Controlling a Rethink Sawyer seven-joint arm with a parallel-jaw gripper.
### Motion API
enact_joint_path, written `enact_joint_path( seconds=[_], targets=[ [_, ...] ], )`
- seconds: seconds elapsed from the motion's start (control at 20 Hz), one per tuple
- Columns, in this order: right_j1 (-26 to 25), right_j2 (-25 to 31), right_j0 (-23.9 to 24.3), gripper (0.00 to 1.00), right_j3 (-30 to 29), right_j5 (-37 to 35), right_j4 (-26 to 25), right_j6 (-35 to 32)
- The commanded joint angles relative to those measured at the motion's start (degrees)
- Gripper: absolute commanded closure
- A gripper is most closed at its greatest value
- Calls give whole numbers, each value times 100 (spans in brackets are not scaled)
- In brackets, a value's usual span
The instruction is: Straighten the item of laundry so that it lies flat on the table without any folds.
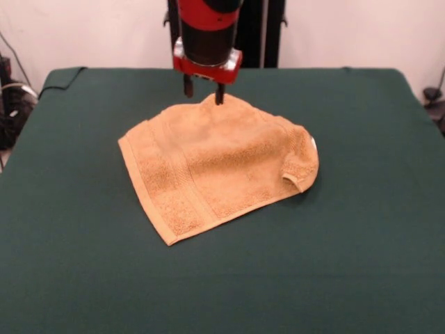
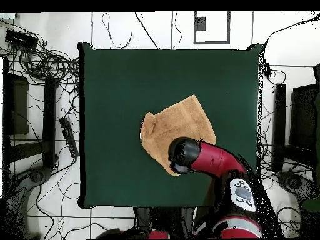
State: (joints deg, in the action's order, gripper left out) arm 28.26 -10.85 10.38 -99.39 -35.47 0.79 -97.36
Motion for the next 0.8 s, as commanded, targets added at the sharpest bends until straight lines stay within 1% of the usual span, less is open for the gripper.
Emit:
enact_joint_path(
  seconds=[0.05, 0.15, 0.5, 0.7, 0.8],
  targets=[
    [448, 179, -472, 0, 523, -1217, 325, -1251],
    [438, 225, -489, 0, 558, -1264, 379, -1282],
    [129, 355, -540, 0, 643, -886, 605, -1500],
    [27, 552, -291, 0, 399, -496, 693, -1200],
    [-19, 491, -283, 0, 422, -414, 653, -1152]
  ],
)
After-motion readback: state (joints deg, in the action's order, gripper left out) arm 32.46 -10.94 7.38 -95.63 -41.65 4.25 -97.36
